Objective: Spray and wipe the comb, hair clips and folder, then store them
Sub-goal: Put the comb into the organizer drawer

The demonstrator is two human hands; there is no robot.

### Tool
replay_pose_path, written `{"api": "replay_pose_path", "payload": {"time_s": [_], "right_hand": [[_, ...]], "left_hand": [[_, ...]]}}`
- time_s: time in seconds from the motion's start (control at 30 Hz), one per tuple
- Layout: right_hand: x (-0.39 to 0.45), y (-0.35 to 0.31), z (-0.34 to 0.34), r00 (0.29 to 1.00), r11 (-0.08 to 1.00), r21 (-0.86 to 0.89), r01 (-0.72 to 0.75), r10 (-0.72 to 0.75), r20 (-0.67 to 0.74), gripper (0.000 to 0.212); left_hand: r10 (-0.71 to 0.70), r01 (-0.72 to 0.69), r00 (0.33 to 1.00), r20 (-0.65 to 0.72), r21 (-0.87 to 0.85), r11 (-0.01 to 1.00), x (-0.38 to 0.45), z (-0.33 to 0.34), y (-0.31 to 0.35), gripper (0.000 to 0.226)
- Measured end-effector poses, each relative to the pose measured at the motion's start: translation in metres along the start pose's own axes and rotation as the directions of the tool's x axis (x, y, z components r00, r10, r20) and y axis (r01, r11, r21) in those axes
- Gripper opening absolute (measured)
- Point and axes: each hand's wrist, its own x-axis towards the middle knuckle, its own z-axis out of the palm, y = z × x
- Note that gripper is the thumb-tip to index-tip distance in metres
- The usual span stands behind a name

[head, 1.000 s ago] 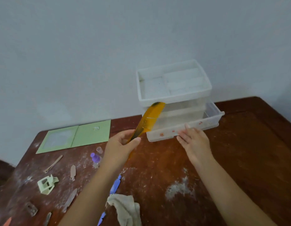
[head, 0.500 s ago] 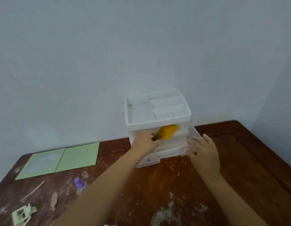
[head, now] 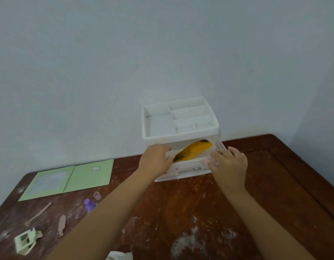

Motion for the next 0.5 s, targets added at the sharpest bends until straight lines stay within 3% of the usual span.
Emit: {"api": "replay_pose_path", "payload": {"time_s": [0.13, 0.23, 0.33, 0.43, 0.5], "right_hand": [[0.016, -0.005, 0.005, 1.000, 1.000, -0.010, 0.009, -0.009, 0.015, 0.025], [0.022, -0.002, 0.015, 0.999, 0.999, -0.050, 0.014, -0.011, 0.045, 0.034], [0.024, 0.009, 0.027, 0.996, 0.999, 0.045, 0.029, -0.033, 0.086, 0.039], [0.022, 0.021, 0.034, 0.996, 0.999, 0.038, 0.019, -0.023, 0.090, 0.026], [0.018, 0.024, 0.034, 0.997, 0.993, 0.120, -0.004, -0.006, 0.080, 0.039]], "left_hand": [[-0.065, 0.064, 0.984, -0.166, -0.011, 0.998, -0.019, 0.009, -0.024, 0.043], [-0.137, 0.122, 0.975, -0.177, -0.097, 0.988, -0.028, 0.016, -0.034, 0.040], [-0.136, 0.106, 0.972, -0.192, -0.155, 0.982, -0.031, 0.022, -0.038, 0.035], [-0.114, 0.079, 0.968, -0.221, -0.161, 0.984, -0.036, 0.027, -0.041, 0.032], [-0.099, 0.064, 0.966, -0.238, -0.153, 0.986, -0.040, 0.030, -0.042, 0.031]]}}
